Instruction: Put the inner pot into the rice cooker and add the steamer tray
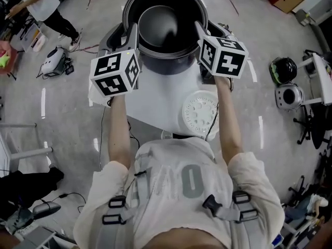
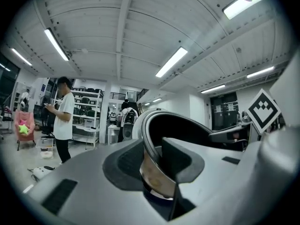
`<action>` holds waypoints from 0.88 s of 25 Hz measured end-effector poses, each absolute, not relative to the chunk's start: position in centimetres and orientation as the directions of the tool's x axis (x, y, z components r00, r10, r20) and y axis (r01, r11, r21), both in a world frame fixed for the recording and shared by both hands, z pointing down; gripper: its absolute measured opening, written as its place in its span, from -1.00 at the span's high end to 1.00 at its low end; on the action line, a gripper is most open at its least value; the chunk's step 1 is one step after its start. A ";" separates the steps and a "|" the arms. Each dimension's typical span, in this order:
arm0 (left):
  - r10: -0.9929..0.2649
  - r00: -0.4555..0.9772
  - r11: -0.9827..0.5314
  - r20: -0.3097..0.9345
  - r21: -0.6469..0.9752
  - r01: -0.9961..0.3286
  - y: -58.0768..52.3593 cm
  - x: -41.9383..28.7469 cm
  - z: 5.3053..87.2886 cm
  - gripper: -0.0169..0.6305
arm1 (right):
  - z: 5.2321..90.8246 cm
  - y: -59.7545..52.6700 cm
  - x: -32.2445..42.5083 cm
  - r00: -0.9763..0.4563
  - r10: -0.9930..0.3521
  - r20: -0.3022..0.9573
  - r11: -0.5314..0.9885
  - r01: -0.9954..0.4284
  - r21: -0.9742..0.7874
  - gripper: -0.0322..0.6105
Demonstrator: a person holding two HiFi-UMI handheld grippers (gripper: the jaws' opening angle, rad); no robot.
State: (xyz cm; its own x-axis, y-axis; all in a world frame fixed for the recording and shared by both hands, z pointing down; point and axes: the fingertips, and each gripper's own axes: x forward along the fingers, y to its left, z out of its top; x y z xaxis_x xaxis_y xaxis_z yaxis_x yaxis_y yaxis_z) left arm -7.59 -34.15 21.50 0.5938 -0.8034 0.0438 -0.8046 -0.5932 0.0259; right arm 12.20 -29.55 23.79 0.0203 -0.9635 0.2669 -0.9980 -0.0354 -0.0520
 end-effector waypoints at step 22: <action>-0.744 0.627 -0.638 0.231 0.036 -0.769 -39.2 -2.6 28.6 0.57 | 31.1 -33.0 16.5 0.025 -0.887 0.460 -0.079 -0.992 -0.099 0.47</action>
